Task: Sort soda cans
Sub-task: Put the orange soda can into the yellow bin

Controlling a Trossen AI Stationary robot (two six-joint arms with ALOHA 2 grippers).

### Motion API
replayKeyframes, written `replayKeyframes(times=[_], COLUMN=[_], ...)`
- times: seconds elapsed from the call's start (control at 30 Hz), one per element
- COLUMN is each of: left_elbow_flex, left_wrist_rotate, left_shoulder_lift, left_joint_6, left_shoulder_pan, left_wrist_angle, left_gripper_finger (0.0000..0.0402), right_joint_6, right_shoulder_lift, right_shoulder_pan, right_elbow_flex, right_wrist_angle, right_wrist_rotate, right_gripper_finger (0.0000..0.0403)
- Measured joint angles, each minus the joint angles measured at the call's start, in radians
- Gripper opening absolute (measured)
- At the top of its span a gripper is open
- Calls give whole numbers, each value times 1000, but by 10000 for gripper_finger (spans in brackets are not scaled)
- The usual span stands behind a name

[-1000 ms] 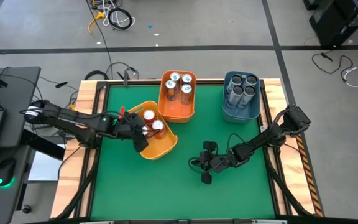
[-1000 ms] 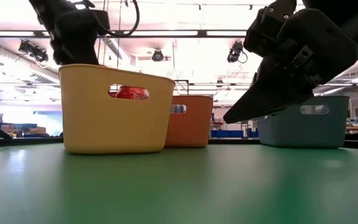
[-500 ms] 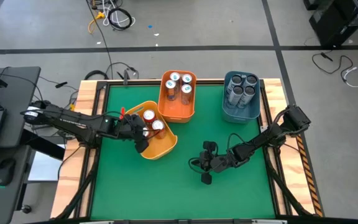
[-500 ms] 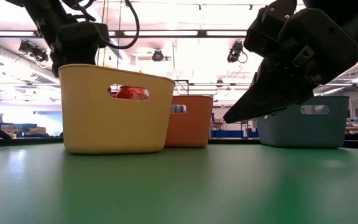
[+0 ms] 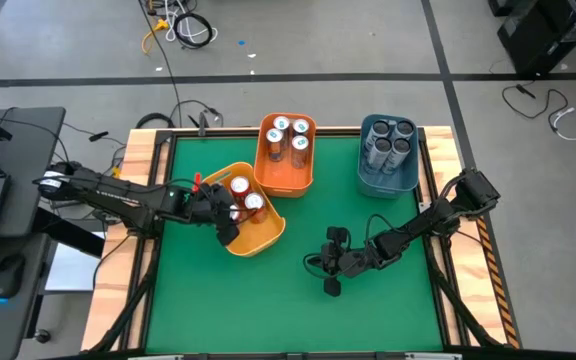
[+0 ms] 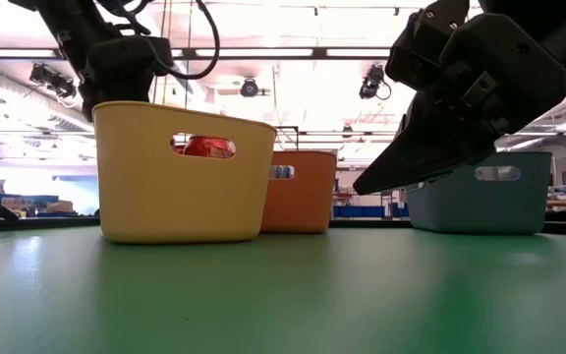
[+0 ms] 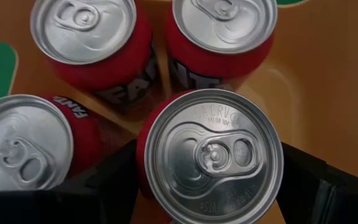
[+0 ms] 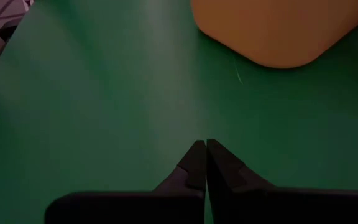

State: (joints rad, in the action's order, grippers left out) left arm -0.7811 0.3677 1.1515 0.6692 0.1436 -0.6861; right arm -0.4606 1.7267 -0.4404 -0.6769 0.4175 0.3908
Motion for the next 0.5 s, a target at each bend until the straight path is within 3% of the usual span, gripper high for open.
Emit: replayKeyframes(times=[0.17,0.33,0.5], left_elbow_flex=[0,0,0], left_wrist_rotate=[-12,-7,5], left_shoulder_lift=[0,7,57], left_joint_6=[1,1,-3], left_shoulder_pan=[0,0,0], left_wrist_angle=[0,3,-3], left_gripper_finger=[296,358,369], right_joint_6=[0,0,0], right_shoulder_lift=[0,0,0], right_shoulder_pan=[0,0,0], right_elbow_flex=[0,0,0], right_wrist_angle=[0,0,0], right_wrist_rotate=[0,0,0], right_gripper_finger=[2,1,1])
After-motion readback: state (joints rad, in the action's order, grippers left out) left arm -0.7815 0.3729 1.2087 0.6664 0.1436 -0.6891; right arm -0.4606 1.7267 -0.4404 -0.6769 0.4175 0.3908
